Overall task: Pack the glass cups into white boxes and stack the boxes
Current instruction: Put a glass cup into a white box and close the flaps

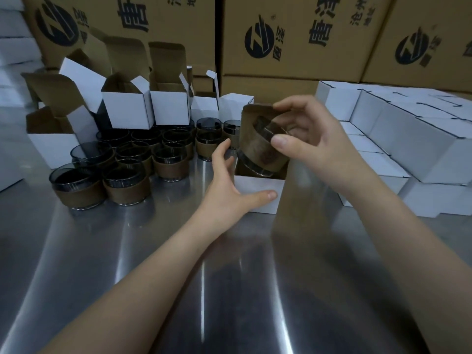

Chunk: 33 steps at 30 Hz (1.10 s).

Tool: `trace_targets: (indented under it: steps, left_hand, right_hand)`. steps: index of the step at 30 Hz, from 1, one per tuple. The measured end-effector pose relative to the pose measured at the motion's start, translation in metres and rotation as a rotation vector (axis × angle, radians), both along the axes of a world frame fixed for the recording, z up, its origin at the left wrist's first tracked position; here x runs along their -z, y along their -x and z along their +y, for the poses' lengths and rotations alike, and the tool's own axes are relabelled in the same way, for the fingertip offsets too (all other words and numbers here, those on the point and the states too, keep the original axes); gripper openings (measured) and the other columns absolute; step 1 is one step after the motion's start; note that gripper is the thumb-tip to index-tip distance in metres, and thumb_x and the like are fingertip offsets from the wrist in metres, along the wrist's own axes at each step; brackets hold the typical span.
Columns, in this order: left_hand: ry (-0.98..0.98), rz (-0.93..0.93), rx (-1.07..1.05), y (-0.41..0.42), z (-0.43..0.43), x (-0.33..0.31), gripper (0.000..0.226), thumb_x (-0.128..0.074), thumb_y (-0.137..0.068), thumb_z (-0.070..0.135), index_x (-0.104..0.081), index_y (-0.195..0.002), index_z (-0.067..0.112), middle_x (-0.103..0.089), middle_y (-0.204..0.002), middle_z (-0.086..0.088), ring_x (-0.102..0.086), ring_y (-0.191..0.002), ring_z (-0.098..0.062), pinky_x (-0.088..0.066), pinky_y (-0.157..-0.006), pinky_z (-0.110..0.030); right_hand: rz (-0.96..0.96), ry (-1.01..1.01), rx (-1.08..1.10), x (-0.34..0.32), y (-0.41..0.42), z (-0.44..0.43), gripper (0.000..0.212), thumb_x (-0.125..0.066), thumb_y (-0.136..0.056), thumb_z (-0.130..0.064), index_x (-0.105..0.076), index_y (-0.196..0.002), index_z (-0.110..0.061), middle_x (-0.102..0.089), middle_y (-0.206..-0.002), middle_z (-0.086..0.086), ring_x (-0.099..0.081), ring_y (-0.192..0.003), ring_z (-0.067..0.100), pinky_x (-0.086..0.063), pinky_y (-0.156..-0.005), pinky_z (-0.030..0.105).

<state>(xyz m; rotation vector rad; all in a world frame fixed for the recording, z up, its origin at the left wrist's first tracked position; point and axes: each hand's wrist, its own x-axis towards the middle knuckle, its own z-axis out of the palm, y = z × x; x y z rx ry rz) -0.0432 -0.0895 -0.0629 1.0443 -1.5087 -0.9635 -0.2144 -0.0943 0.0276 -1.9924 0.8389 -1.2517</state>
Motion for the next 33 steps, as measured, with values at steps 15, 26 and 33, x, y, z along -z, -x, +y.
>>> trace_targets:
  steps: [15,26,33]
  left_hand:
    - [0.130,-0.078,0.063,0.001,0.004,-0.004,0.097,-0.087,-0.071,0.027,-0.019,-0.132,0.060,-0.047,-0.125,0.017,-0.052,-0.110,0.010,-0.046,-0.083,-0.008]
    - [0.118,-0.127,0.047,0.000,0.003,-0.001,0.096,-0.089,-0.070,0.029,-0.021,-0.133,0.058,-0.042,-0.132,0.018,-0.051,-0.114,0.007,-0.046,-0.087,-0.008]
    - [0.129,-0.150,0.024,0.001,0.004,0.000,0.099,-0.089,-0.068,0.033,-0.019,-0.132,0.058,-0.043,-0.131,0.023,-0.048,-0.122,0.000,-0.043,-0.096,-0.017]
  right_hand:
    - [-0.025,-0.039,-0.020,-0.005,0.012,0.004,0.038,-0.062,-0.084,-0.017,-0.049,-0.120,-0.021,-0.064,-0.107,-0.007,-0.062,-0.102,0.010,-0.050,-0.083,0.022]
    - [0.266,-0.031,0.111,-0.013,0.020,0.006,0.058,-0.075,-0.071,-0.033,-0.044,-0.120,-0.032,-0.063,-0.106,-0.003,-0.066,-0.090,0.015,-0.053,-0.079,0.022]
    - [0.438,0.017,0.218,-0.015,0.011,0.011,0.053,-0.078,-0.070,-0.039,-0.044,-0.111,-0.033,-0.062,-0.098,-0.012,-0.061,-0.089,0.009,-0.054,-0.082,0.038]
